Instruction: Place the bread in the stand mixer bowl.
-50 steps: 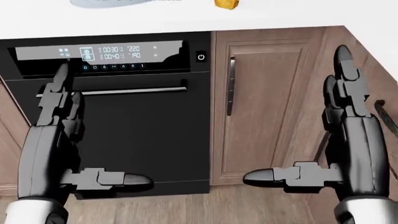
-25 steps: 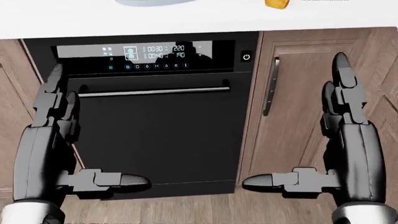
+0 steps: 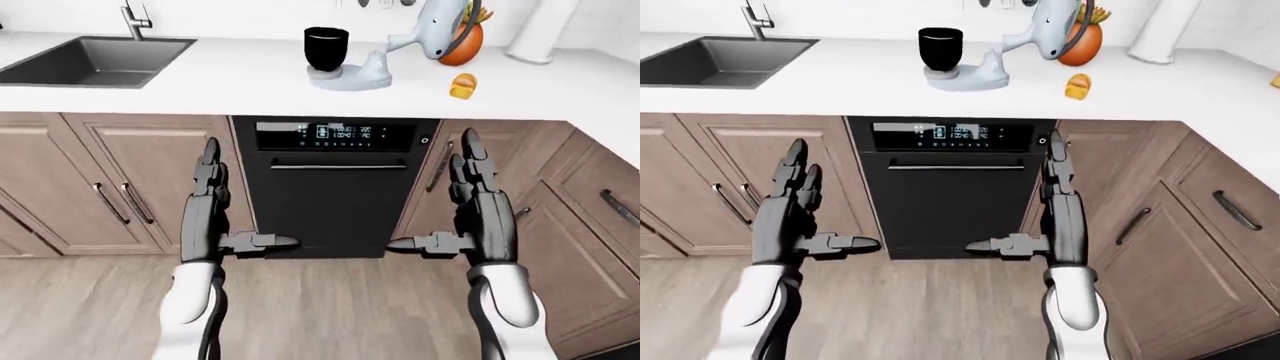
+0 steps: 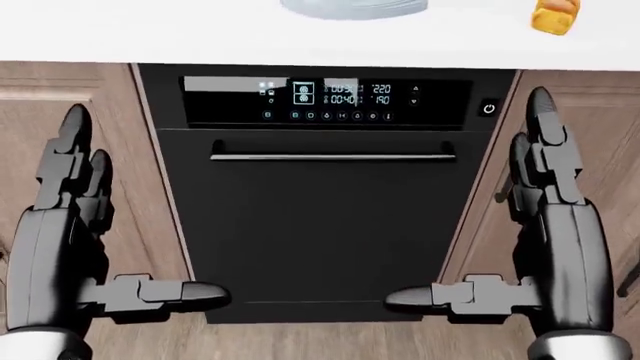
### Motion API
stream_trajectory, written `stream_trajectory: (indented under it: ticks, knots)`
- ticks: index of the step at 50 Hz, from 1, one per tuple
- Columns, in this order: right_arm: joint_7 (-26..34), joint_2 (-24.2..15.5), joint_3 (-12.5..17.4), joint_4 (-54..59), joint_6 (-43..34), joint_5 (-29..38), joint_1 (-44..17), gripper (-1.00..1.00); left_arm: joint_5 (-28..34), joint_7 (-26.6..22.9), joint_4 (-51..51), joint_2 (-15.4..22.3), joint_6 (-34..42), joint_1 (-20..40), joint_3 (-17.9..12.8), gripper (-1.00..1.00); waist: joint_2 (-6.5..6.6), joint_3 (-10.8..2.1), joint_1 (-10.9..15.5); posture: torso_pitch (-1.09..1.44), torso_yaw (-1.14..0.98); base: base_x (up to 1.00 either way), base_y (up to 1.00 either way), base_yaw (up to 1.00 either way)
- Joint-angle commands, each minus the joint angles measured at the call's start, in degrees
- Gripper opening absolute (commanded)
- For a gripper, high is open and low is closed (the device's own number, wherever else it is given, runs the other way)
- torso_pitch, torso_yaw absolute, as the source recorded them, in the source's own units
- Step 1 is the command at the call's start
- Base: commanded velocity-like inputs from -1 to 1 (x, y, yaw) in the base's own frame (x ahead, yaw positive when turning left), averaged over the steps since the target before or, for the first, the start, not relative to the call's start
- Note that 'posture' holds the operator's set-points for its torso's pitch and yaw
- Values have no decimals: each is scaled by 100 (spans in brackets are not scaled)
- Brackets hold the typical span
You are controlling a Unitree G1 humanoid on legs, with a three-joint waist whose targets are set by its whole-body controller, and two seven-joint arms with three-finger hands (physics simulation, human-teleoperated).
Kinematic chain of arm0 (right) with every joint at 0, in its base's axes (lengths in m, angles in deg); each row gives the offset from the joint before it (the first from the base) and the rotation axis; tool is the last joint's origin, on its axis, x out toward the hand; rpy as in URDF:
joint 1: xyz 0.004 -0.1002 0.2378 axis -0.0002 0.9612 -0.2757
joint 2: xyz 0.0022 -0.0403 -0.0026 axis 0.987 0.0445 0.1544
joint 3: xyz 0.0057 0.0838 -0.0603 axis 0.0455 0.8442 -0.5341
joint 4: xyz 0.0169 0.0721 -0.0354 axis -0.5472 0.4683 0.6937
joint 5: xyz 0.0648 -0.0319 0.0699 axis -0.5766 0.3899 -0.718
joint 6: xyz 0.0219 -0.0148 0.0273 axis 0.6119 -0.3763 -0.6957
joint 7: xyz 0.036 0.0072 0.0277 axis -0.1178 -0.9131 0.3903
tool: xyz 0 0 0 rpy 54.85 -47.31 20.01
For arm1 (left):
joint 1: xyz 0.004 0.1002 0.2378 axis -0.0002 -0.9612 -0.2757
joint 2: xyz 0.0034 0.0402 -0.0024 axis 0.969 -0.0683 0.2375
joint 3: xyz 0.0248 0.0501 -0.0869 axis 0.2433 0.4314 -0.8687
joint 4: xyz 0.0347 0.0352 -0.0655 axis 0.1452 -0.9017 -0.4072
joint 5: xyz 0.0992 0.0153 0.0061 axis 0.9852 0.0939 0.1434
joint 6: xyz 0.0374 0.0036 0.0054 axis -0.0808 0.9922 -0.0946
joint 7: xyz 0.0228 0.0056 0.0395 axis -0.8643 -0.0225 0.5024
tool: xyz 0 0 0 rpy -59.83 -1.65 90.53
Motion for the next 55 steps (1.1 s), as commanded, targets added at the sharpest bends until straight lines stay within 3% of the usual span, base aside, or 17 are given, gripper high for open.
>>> stream_trajectory:
  ticks: [1, 11, 13, 15, 17, 25, 29, 31, 32, 36, 41, 43, 45, 46, 47, 49, 55]
  knots:
    - [-40, -33, 67, -181, 126, 30, -74, 100, -14, -11, 254, -7, -191, 129, 57, 100, 48, -58, -22, 0, 0, 16, 0, 0]
    - [-29, -29, 72, -196, 133, 31, -56, 100, -15, -5, 234, 0, -185, 160, 47, 100, -109, -24, -16, 0, 0, 18, 0, 0]
    - [-23, -31, 86, -210, 125, 22, -50, 100, -15, -4, 290, 2, -127, 173, 44, 100, -231, -12, -9, 0, 0, 18, 0, 0]
    - [-21, -29, 95, -218, 135, 12, -47, 100, -12, -2, 289, -1, -138, 162, 49, 100, -495, -71, -13, 0, 0, 18, 0, 0]
    - [-13, -38, 95, -218, 129, 21, -45, 100, -8, -2, 297, 1, -131, 161, 49, 100, -378, -25, -86, 0, 0, 18, 0, 0]
    - [-11, -34, 86, -218, 134, 35, -45, 100, -24, -2, 299, 7, -119, 175, 16, 100, -231, 55, -109, 0, 0, 19, 0, 0]
    - [-11, -32, 77, -206, 136, 42, -52, 100, -27, 4, 250, 8, -171, 163, 12, 100, 61, 14, -155, 0, 0, 19, 0, 0]
    - [-12, -29, 73, -198, 149, 43, -49, 100, -30, 5, 236, 8, -180, 160, 11, 100, 357, -87, -174, 0, 0, 19, 0, 0]
    - [-10, -30, 70, -202, 145, 46, -50, 100, -37, 4, 243, 12, -173, 166, 0, 100, 232, -47, -143, 0, 0, 18, 0, 0]
    - [-13, -24, 67, -179, 178, 48, -30, 100, -45, 6, 240, 12, -194, 142, -7, 100, 193, -17, -60, 0, 0, 19, 0, 0]
    - [-6, -22, 57, -189, 180, 58, -7, 100, -51, 10, 230, 10, -238, 101, -12, 100, -60, 22, -24, 0, 0, 19, 0, 0]
    - [0, -22, 55, -196, 177, 59, -5, 100, -50, 12, 251, 10, -220, 101, -10, 100, -253, -7, -7, 0, 0, 19, 0, 0]
    - [2, -19, 58, -192, 187, 56, 7, 100, -48, 16, 231, 8, -246, 95, -10, 100, -641, -131, -32, 0, 0, 19, 0, 0]
    - [1, -17, 56, -188, 197, 58, 14, 100, -47, 16, 227, 6, -256, 83, -5, 100, -322, -35, -96, 0, 0, 19, 0, 0]
    - [2, -17, 56, -185, 201, 59, 18, 100, -48, 16, 239, 6, -248, 84, -5, 100, -451, -18, -69, 0, 0, 19, 0, 0]
    - [2, -15, 56, -177, 214, 58, 23, 100, -47, 21, 204, 5, -281, 79, -10, 100, -407, -40, -129, 0, 0, 19, 0, 0]
    - [-18, -6, 81, -151, 240, 40, 46, 100, -56, 26, 192, 6, -302, 62, -22, 100, -18, 60, -159, 0, 0, 19, 0, 0]
